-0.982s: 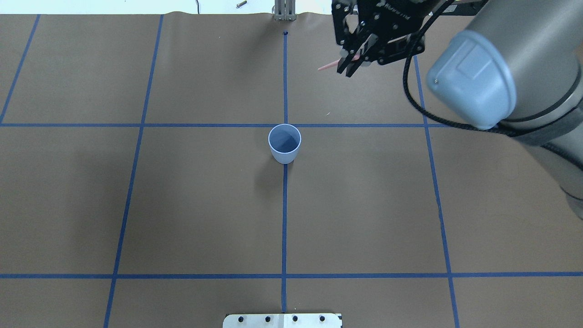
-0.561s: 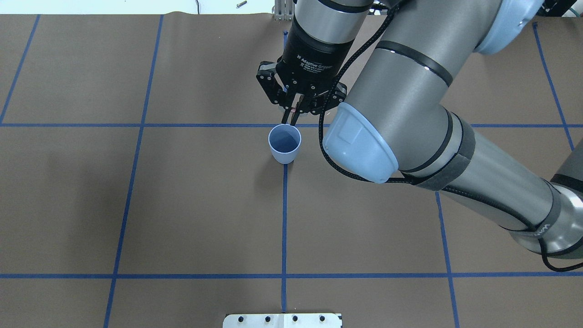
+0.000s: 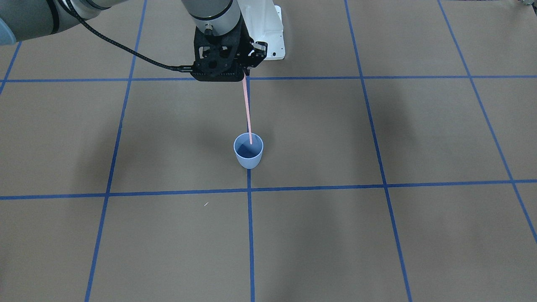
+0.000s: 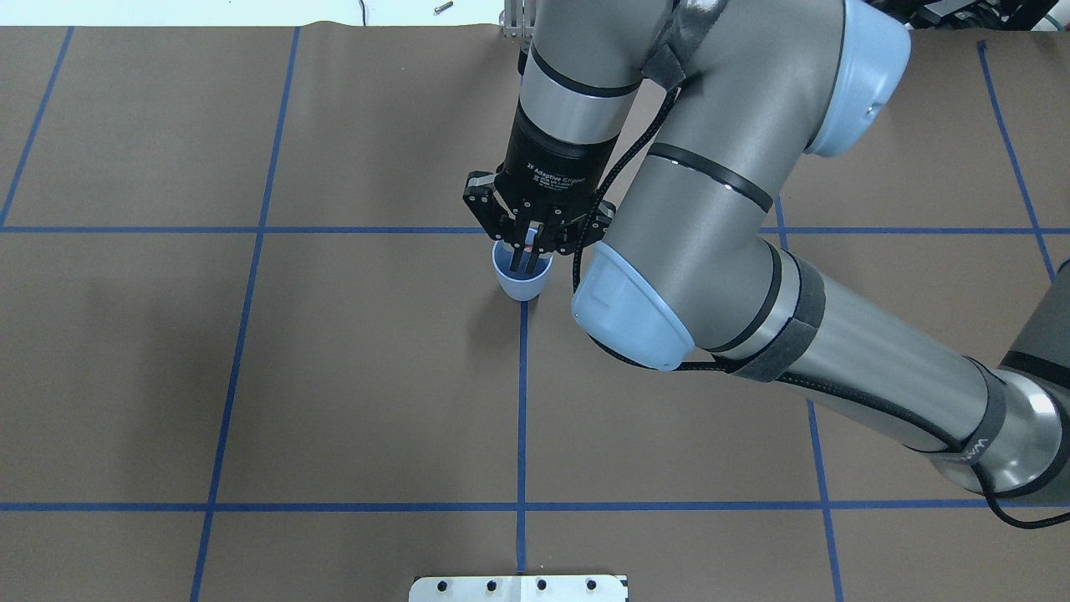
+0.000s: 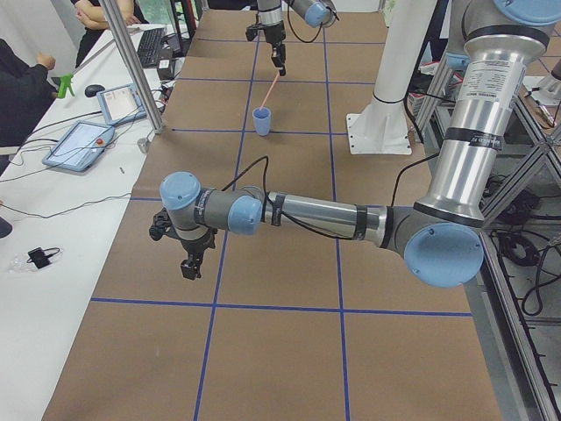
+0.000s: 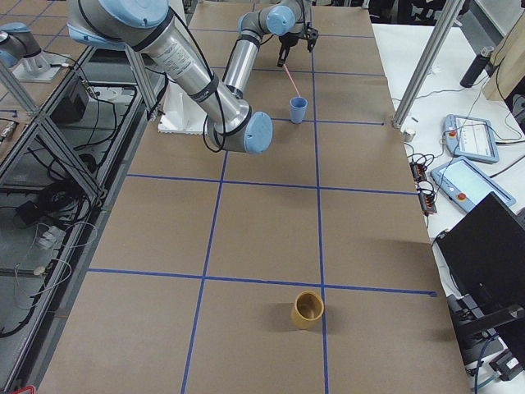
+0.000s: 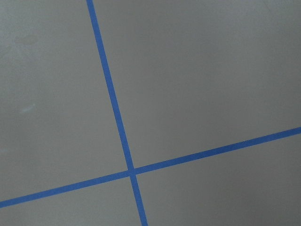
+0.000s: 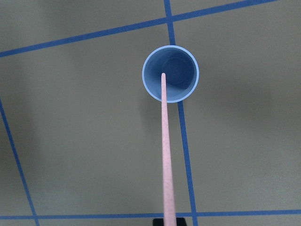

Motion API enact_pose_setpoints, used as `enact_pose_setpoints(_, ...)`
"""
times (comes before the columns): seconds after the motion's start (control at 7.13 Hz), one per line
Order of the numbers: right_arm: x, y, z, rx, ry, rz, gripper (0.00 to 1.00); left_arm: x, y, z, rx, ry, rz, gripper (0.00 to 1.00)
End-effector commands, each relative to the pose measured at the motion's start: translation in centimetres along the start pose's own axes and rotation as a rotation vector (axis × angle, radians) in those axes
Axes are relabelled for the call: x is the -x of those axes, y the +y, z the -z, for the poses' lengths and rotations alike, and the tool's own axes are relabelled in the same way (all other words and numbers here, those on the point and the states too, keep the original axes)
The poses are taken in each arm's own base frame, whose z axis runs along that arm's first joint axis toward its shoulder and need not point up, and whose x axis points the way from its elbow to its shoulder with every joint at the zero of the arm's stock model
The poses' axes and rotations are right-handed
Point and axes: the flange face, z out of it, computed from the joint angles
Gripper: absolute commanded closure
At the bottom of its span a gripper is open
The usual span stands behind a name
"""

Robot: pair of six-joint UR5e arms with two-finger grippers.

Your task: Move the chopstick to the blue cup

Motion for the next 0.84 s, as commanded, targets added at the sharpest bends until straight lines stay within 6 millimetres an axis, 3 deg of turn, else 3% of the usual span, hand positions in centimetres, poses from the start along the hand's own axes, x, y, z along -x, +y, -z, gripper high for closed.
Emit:
enact_pose_setpoints(0.0,-0.4,-0.7,-2.0,0.017,0.024,-0.011,1.0,-0.1,-0.2,0.1,-0.002,0.0,-0.002,0.02)
enact_pose_setpoints(0.28,-1.2,-1.8,-3.9,0.02,0.018,-0.003,1.0,-0.2,-0.3,0.2,-0.003,0.0,-0.003,0.02)
enact_pose_setpoints(0.7,-0.8,-3.0,-6.0,0.02,0.0,0.022,1.0,-0.1,0.0,0.0,-0.001,0.0,-0.001,0.02)
